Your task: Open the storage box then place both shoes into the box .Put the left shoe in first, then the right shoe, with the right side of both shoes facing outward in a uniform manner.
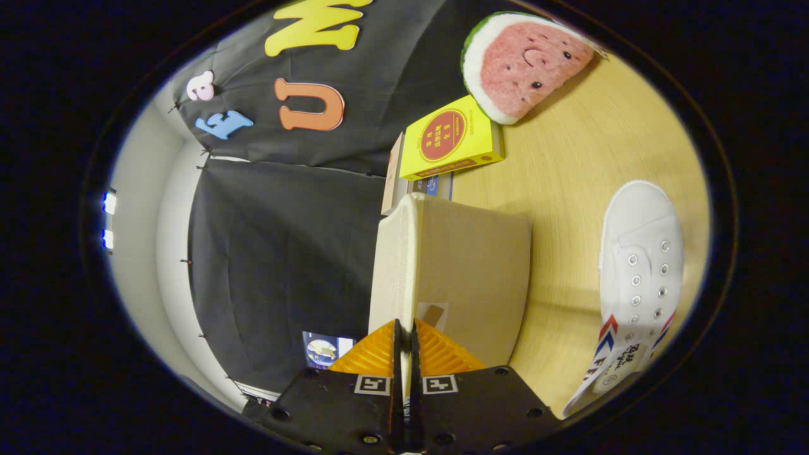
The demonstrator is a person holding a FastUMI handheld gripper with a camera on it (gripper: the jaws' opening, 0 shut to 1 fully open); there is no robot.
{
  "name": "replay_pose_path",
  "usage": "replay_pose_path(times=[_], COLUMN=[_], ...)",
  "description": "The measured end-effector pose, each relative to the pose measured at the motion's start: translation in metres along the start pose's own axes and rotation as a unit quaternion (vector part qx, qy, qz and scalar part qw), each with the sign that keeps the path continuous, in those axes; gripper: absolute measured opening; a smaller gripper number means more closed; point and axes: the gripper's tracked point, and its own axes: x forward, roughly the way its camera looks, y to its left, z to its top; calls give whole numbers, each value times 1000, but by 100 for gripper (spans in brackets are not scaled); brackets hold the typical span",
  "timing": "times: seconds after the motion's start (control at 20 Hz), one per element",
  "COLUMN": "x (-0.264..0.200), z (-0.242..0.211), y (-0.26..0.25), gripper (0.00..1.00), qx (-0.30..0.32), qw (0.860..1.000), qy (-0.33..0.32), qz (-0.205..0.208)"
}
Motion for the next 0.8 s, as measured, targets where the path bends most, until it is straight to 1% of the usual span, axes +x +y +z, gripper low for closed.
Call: replay_pose_path(times=[0.15, 0.5, 0.8], x=[-3, -2, 21], z=[1, 8, 7], y=[20, 94, 162], gripper=[4, 3, 4], qx=[-17, -51, -85], qw=[1000, 997, 993], qy=[-9, -46, -56], qz=[-22, -38, -64])
